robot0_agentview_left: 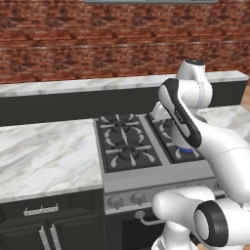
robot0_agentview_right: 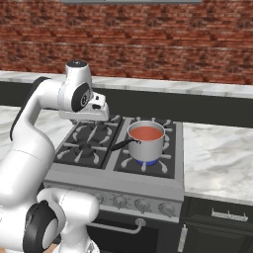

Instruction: Wait until the marinara sauce is simmered to a deep red color and then turn off the stove.

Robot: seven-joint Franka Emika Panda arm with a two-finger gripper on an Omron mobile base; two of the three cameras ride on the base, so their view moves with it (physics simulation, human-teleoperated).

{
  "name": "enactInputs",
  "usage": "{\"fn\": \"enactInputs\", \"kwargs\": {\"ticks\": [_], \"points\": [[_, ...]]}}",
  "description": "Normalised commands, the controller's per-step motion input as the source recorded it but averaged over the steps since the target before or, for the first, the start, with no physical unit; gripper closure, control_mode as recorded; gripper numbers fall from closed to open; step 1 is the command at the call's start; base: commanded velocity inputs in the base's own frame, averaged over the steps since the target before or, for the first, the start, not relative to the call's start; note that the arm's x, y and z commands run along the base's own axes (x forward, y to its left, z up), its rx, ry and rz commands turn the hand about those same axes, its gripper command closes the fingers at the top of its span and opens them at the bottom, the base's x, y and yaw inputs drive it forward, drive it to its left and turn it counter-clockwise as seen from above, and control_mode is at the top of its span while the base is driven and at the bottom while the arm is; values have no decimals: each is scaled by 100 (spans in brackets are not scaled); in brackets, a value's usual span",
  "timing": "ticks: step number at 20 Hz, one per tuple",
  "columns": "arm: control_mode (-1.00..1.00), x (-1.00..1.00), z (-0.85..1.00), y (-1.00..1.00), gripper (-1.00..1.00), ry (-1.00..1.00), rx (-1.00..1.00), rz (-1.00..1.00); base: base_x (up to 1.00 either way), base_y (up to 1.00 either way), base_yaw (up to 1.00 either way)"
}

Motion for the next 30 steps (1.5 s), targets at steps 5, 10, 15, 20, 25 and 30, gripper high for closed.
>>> {"fn": "enactInputs", "kwargs": {"ticks": [5,10,15,20,25,30], "points": [[-100,0,0,0,-100,0,0,0,0,0,0],[-100,0,0,0,-100,0,0,0,0,0,0],[-100,0,0,0,-100,0,0,0,0,0,0],[-100,0,0,0,-100,0,0,0,0,0,0],[-100,0,0,0,-100,0,0,0,0,0,0],[-100,0,0,0,-100,0,0,0,0,0,0]]}}
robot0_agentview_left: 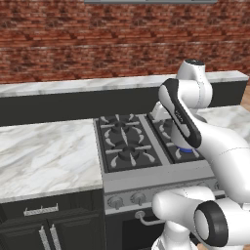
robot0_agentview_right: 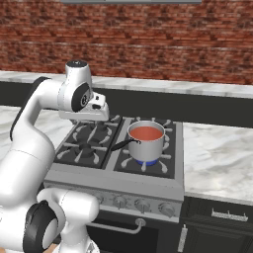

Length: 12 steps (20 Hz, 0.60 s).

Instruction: Wait until the marinara sauce is simmered to a deep red color and then turn off the stove.

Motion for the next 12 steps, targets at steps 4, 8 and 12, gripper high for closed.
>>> {"fn": "enactInputs", "kwargs": {"ticks": [4,8,12], "points": [[-100,0,0,0,-100,0,0,0,0,0,0],[-100,0,0,0,-100,0,0,0,0,0,0],[-100,0,0,0,-100,0,0,0,0,0,0]]}}
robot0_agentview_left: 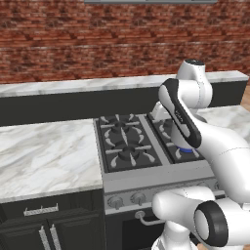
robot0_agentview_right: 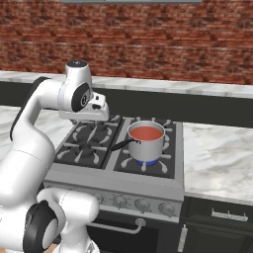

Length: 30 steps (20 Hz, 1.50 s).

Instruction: Wait until the marinara sauce is simmered to a deep red color and then turn off the stove.

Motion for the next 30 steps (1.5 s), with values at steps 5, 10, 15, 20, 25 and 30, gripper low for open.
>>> {"fn": "enactInputs", "kwargs": {"ticks": [5,10,15,20,25,30], "points": [[-100,0,0,0,-100,0,0,0,0,0,0],[-100,0,0,0,-100,0,0,0,0,0,0],[-100,0,0,0,-100,0,0,0,0,0,0],[-100,0,0,0,-100,0,0,0,0,0,0],[-100,0,0,0,-100,0,0,0,0,0,0],[-100,0,0,0,-100,0,0,0,0,0,0]]}}
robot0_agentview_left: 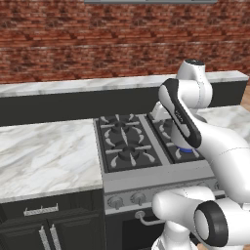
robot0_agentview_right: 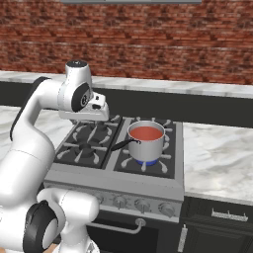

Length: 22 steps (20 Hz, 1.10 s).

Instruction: Wait until the marinara sauce is simmered to a deep red color and then turn off the stove.

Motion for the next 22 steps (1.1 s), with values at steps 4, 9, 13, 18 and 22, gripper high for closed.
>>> {"fn": "enactInputs", "kwargs": {"ticks": [4,9,13,18,22], "points": [[-100,0,0,0,-100,0,0,0,0,0,0],[-100,0,0,0,-100,0,0,0,0,0,0],[-100,0,0,0,-100,0,0,0,0,0,0],[-100,0,0,0,-100,0,0,0,0,0,0],[-100,0,0,0,-100,0,0,0,0,0,0]]}}
